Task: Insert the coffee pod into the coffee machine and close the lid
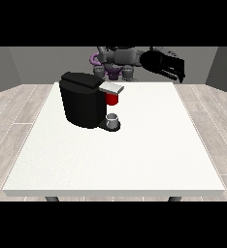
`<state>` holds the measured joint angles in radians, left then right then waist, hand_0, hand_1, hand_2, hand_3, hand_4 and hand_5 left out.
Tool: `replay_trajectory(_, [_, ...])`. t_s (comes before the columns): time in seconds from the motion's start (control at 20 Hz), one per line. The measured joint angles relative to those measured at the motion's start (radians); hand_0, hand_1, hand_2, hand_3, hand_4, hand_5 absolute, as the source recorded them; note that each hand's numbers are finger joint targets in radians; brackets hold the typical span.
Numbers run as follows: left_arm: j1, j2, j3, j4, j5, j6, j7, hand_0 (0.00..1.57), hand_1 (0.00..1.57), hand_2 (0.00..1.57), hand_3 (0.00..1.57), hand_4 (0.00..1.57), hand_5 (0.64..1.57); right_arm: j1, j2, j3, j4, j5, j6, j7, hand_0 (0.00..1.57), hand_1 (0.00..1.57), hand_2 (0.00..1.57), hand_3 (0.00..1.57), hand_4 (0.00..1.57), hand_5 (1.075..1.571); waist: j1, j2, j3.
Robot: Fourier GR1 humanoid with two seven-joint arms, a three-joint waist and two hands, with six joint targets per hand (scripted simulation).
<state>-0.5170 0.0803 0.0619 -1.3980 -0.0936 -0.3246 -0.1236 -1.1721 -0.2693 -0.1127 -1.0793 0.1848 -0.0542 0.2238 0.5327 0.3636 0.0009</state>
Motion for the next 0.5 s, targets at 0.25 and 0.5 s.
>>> replay_trajectory(0.25, [0.039,0.003,0.013,-0.008,0.015,-0.001,0.012,0.00,0.00,0.00,0.00,0.32,1.571,0.019,0.064,0.024,0.024,-0.009,0.004,-0.092,0.00,0.00,0.00,0.00,0.17,1.571,-0.040,-0.038,-0.0007])
replay_trajectory(0.5, [0.112,0.009,0.037,0.024,0.018,0.012,-0.012,0.00,0.00,0.00,0.00,0.27,1.571,0.092,0.167,0.086,-0.004,-0.020,0.018,-0.172,0.00,0.00,0.00,0.00,0.26,1.571,-0.133,-0.114,-0.0011])
